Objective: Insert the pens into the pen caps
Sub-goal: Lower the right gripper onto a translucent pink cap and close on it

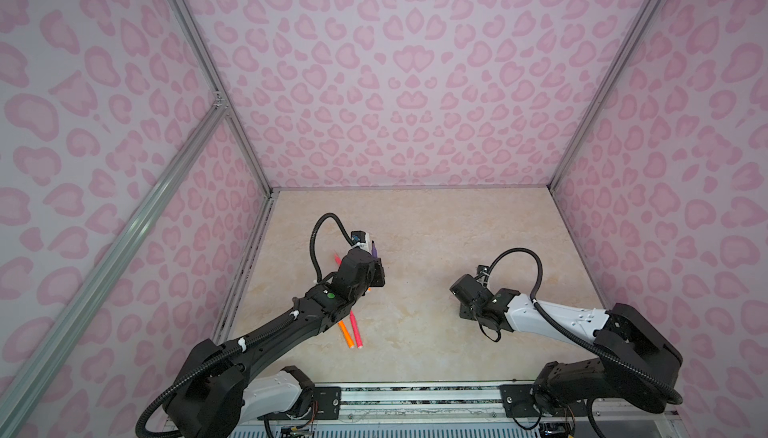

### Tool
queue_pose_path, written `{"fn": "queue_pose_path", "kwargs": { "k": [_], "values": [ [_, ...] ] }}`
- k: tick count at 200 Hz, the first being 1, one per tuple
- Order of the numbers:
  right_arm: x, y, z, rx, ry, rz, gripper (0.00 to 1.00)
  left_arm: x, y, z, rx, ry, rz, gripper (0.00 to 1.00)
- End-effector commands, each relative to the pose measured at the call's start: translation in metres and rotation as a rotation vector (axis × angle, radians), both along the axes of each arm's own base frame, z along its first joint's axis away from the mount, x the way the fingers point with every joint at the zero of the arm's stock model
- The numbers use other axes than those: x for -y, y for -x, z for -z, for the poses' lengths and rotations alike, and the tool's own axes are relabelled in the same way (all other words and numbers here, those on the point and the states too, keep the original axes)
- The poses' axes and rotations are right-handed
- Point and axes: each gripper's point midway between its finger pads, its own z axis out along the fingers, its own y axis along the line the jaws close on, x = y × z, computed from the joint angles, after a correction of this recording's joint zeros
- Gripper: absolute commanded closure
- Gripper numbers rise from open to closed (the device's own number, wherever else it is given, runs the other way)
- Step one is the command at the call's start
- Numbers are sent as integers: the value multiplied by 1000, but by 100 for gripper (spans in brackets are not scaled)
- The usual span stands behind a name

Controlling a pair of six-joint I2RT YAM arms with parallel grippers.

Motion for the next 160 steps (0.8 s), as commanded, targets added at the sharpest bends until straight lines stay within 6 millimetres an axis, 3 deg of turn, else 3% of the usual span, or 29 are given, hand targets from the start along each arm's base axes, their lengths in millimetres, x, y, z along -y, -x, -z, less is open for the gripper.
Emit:
{"fn": "queue_pose_path", "kwargs": {
  "k": [1,100,160],
  "values": [
    [6,7,6,-18,8,17,46,3,-2,-6,9,9,12,97],
    [3,4,7,-6,0,14,46,6,-1,-7,12,17,24,97],
    [6,3,15,-25,28,18,62,7,-1,-6,7,18,32,97]
  ]
}}
